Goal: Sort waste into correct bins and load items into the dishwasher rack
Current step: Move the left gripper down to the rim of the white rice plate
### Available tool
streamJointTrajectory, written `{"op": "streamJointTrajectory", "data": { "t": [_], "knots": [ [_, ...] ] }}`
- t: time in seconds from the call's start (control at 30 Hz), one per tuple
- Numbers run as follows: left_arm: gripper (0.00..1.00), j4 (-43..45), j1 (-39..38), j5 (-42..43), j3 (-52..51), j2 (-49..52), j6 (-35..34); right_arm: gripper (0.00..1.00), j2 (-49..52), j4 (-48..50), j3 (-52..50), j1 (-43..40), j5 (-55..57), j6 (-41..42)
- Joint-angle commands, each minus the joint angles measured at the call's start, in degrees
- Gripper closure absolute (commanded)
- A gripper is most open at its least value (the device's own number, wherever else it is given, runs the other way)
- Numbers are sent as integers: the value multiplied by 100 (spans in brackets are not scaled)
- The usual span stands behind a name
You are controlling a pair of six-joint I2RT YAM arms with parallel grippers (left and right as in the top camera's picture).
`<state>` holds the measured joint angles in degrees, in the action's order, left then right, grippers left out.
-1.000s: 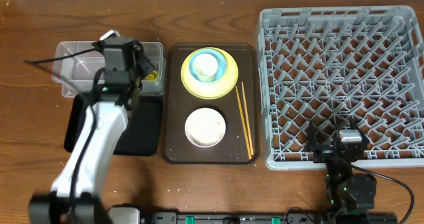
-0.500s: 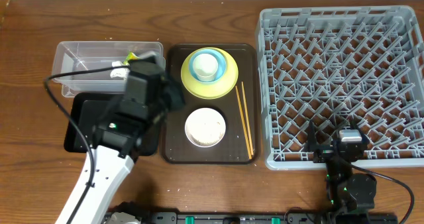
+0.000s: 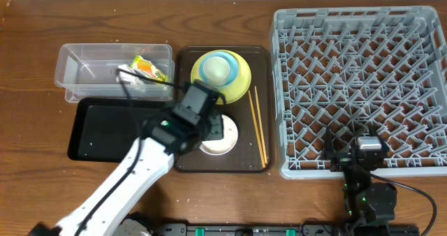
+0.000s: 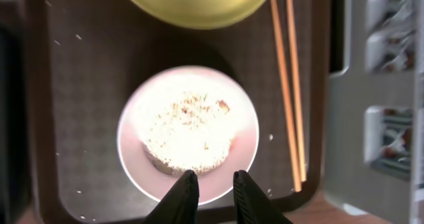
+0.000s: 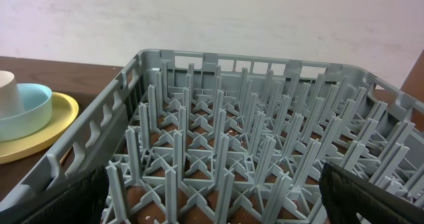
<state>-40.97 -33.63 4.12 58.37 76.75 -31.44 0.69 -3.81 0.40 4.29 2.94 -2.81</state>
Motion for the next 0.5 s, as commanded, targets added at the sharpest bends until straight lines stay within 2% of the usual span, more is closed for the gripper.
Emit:
{"op": "streamJointTrajectory", "data": {
  "t": [0.0,0.27,0.47],
  "knots": [
    [78,-37,-140,-74,-15,343,37,1,-37,-24,-11,-57,-22,-68],
    [79,-11,-208,-258,-15,960,39,1,-37,-22,-11,-57,-22,-68],
    [79,-15,-208,-739,-15,1049,39,1,-37,-24,-11,-57,-22,-68]
  ]
}}
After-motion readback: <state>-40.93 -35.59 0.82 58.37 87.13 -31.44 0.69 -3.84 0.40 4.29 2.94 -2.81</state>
